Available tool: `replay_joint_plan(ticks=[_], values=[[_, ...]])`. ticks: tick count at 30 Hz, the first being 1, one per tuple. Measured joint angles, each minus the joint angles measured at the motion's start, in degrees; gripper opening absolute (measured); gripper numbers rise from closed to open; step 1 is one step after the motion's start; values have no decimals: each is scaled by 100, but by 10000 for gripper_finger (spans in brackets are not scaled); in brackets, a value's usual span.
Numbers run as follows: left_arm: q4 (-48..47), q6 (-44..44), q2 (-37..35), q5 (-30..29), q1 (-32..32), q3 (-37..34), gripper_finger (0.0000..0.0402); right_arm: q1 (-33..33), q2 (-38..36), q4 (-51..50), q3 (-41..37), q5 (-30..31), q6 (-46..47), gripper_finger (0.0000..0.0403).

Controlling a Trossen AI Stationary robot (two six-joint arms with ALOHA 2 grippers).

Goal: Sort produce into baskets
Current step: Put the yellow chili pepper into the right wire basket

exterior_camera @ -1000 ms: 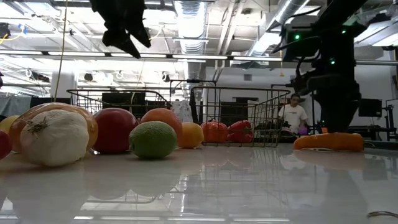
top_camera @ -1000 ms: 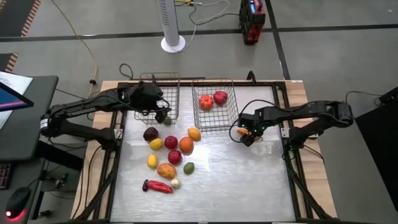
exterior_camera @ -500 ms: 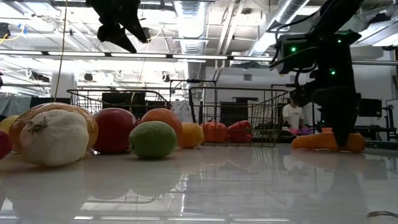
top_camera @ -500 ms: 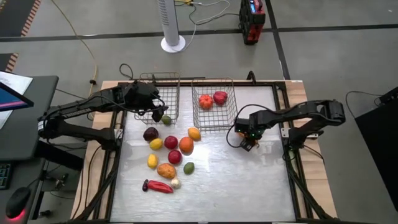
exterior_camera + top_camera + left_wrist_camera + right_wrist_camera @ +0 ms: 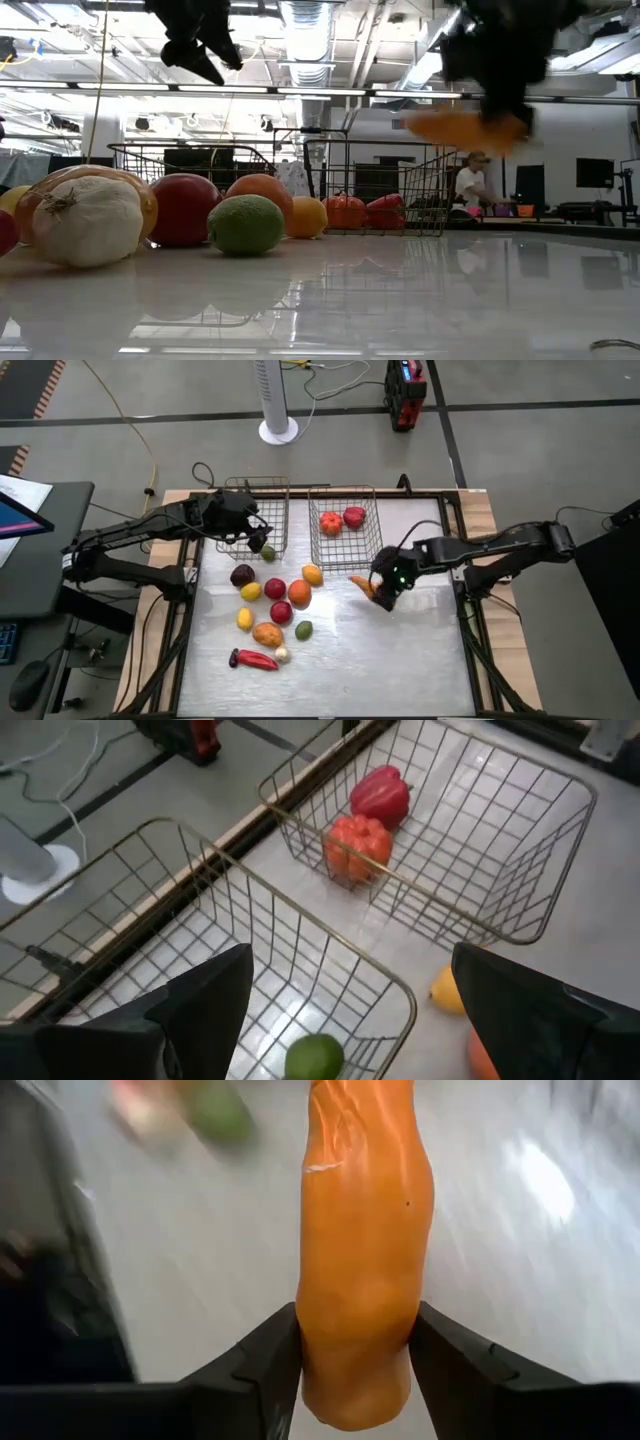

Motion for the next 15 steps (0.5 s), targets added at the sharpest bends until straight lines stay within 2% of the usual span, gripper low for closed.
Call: replay_joint_plan(ticks=[7, 9, 13, 15], values=[[378, -5, 2, 7, 0, 0, 329, -663, -39, 1185, 613, 1313, -183, 189], [429, -86, 2, 181, 0, 0, 329, -950, 56, 1331, 777, 1603, -322, 192], [441, -372, 2, 888, -9, 0, 329, -1474, 366, 1446, 1017, 1697, -727, 212], [410, -519, 0, 1350, -40, 0, 329, -1689, 550, 1451, 1107, 1470, -748, 230]])
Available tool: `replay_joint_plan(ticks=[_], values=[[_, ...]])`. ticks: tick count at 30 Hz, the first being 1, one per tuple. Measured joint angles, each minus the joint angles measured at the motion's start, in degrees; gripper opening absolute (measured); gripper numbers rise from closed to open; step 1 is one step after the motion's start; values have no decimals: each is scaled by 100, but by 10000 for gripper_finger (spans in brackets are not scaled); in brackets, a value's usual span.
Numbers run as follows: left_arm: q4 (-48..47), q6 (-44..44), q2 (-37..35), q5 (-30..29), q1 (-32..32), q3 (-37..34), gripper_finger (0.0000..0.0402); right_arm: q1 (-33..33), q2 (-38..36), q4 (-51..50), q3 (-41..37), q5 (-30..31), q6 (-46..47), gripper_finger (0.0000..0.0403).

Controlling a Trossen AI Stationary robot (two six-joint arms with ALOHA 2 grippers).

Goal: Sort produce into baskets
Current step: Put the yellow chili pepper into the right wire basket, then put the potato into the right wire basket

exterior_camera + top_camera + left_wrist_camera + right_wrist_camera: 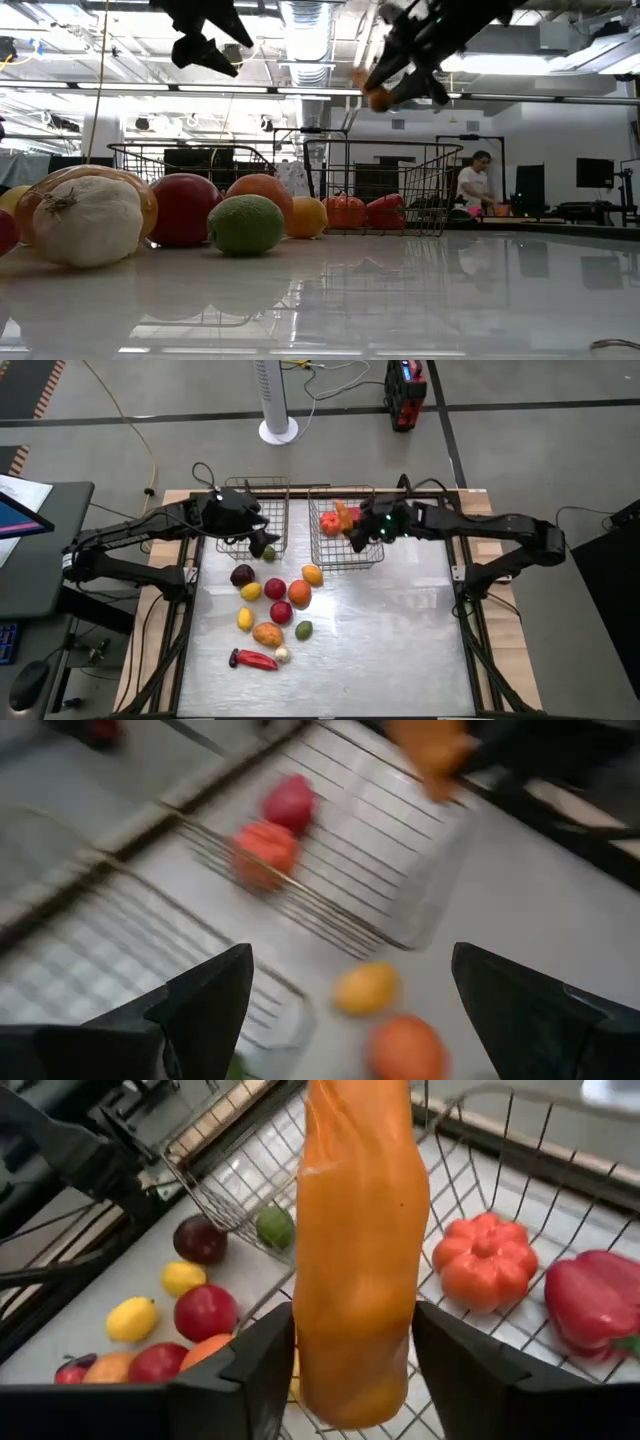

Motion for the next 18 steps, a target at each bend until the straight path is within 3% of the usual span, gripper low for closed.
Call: replay_joint_plan(ticks=[4, 6, 11, 18], values=[[-77, -32, -4, 1004, -272, 0, 329, -302, 358, -15, 145, -663, -8, 274], [-221, -35, -2, 1233, -545, 0, 329, -410, 465, -35, 205, -953, -15, 295], [-660, -715, 0, 1353, -1531, 0, 329, -526, 344, -119, 281, -1267, -96, 329], [-825, -1821, 303, 765, -2926, -10, 329, -230, -491, -564, 292, -631, -443, 327]])
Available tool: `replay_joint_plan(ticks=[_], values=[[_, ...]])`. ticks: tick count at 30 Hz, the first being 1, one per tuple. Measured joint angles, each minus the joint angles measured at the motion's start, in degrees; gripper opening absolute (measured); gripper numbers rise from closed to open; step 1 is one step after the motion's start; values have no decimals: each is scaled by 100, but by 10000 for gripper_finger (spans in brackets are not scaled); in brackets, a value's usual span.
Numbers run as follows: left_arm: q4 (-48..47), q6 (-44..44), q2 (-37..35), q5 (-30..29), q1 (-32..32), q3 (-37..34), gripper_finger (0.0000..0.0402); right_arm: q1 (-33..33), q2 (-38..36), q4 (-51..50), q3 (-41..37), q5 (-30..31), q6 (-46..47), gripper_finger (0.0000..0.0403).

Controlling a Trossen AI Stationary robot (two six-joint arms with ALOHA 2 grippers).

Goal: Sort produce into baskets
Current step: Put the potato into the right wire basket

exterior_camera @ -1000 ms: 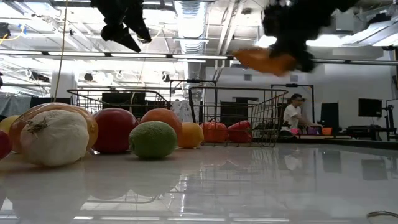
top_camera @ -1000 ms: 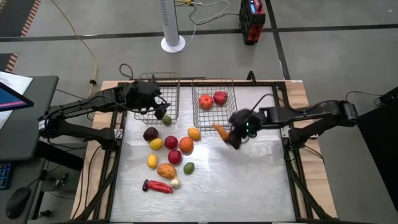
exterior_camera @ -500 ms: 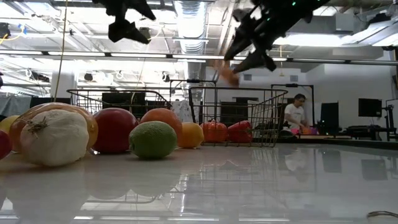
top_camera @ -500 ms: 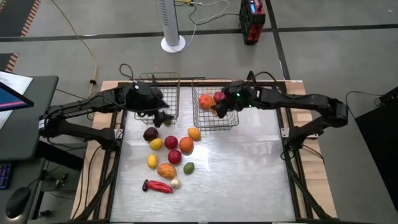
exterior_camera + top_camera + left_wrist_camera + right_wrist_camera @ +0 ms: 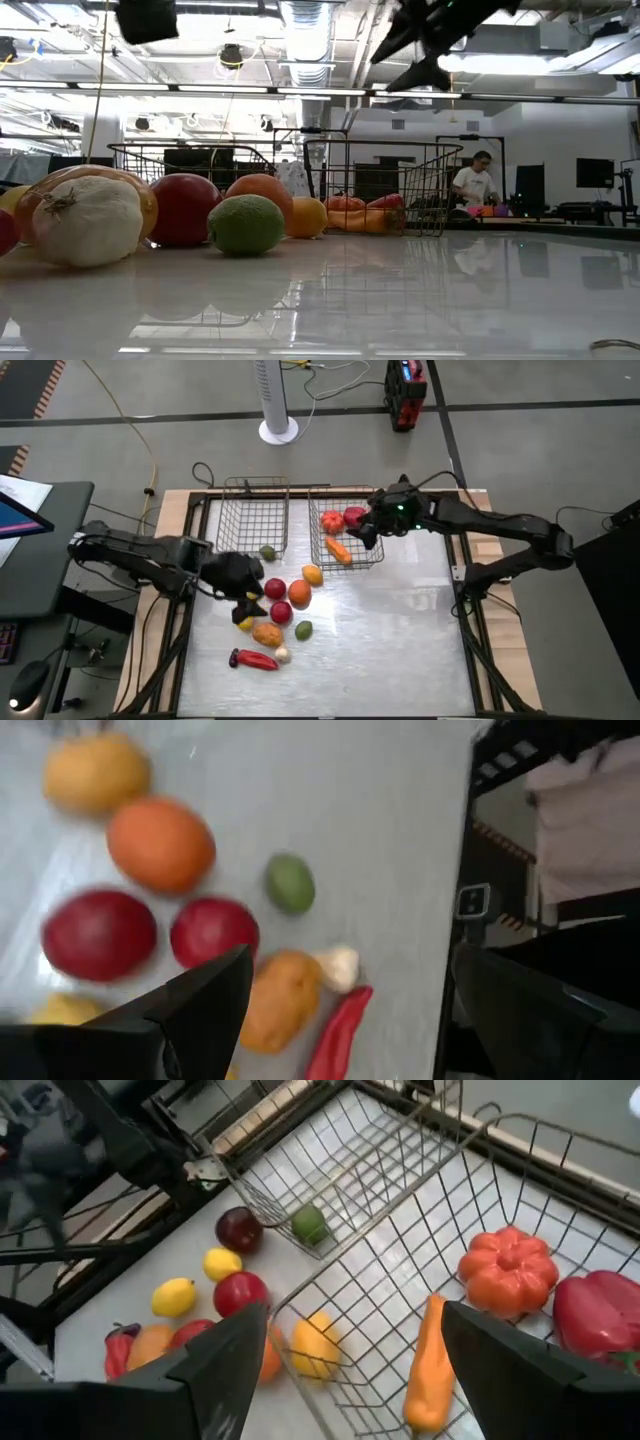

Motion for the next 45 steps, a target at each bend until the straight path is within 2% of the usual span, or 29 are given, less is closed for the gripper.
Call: replay_joint_plan(ticks=[5, 9, 12, 17, 24, 36, 45], values=[[-67, -1064, 649, -160, -542, -21, 329, 347, -585, -363, 1, 363, -81, 323], [-36, -1543, 1165, -438, -973, -23, 329, 661, -872, -767, -4, 713, -289, 322], [-40, -1403, 1615, -479, -1258, -21, 329, 840, -981, -961, -7, 874, -541, 322], [-71, -527, 2373, -599, -1640, -20, 329, 1040, -988, -1118, -11, 891, -770, 322], [-153, -481, 3006, -1287, -1675, -17, 329, 1211, -988, -1300, -13, 922, -801, 322], [-191, -19, 2993, -1859, -1764, -18, 326, 1343, -988, -1340, -15, 1194, -748, 322], [-108, 329, 2969, -1742, -1716, -121, 245, 1343, -988, -1300, -15, 1336, -718, 322]])
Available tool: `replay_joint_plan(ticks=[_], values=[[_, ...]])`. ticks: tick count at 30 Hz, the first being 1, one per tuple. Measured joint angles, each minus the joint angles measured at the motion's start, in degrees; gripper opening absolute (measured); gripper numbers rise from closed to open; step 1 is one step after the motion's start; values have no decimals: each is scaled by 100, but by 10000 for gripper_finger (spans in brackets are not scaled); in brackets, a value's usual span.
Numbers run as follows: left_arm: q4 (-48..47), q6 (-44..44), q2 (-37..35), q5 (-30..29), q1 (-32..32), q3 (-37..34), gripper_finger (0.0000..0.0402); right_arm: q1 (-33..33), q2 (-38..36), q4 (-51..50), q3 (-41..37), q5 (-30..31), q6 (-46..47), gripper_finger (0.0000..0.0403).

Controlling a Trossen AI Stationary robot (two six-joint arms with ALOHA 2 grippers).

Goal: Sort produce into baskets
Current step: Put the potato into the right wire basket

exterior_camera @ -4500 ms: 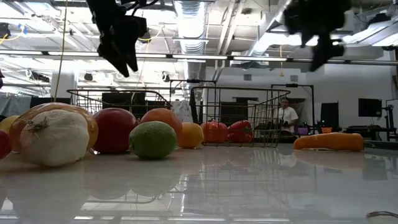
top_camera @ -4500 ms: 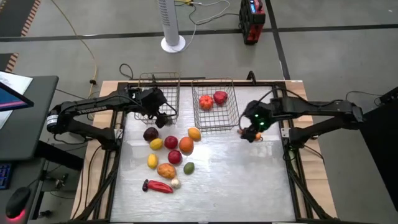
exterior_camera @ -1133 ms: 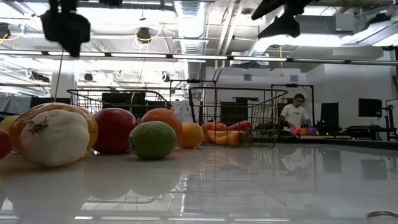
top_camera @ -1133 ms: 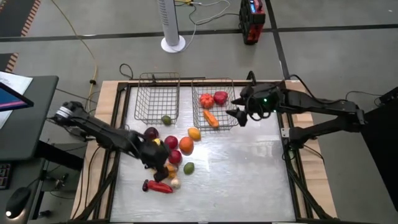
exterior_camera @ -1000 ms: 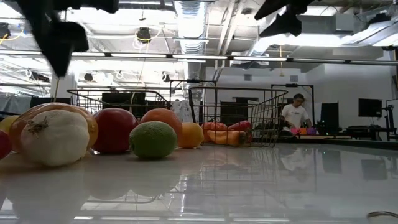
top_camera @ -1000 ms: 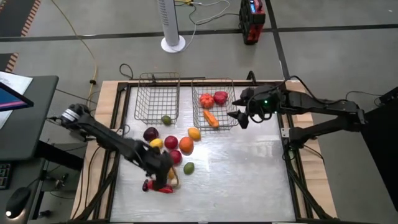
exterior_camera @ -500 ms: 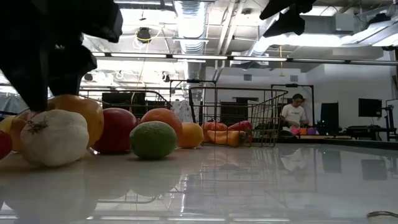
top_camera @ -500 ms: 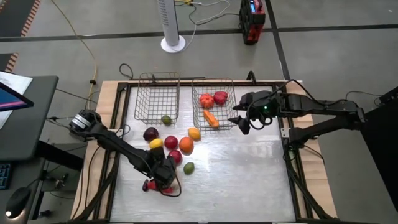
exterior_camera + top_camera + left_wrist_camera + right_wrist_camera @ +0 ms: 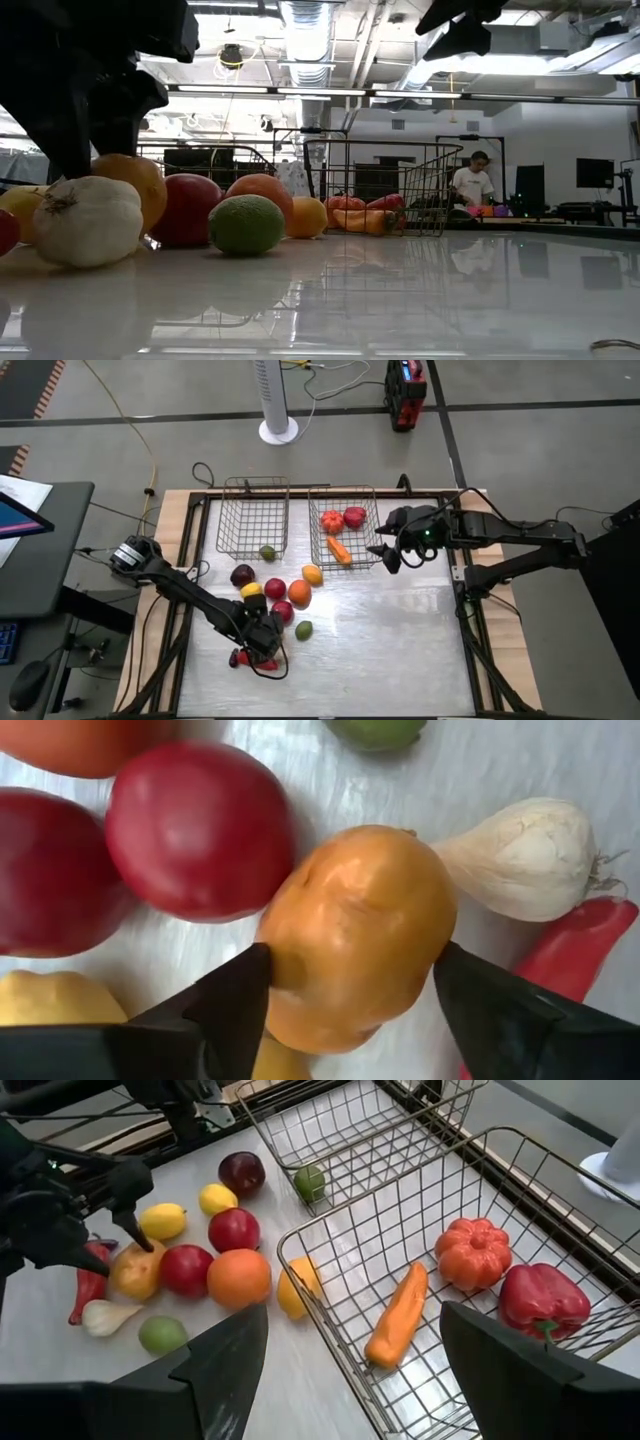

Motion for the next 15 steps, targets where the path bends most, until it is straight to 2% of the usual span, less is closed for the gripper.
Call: replay_joint_plan(ticks=[5, 15], values=[[-11, 112, -15, 49, 20, -2, 214, 0, 0, 62, 0, 3, 13, 322], [-245, 25, 24, 111, 63, 257, 205, 2, 0, 66, 0, 137, -35, 322]])
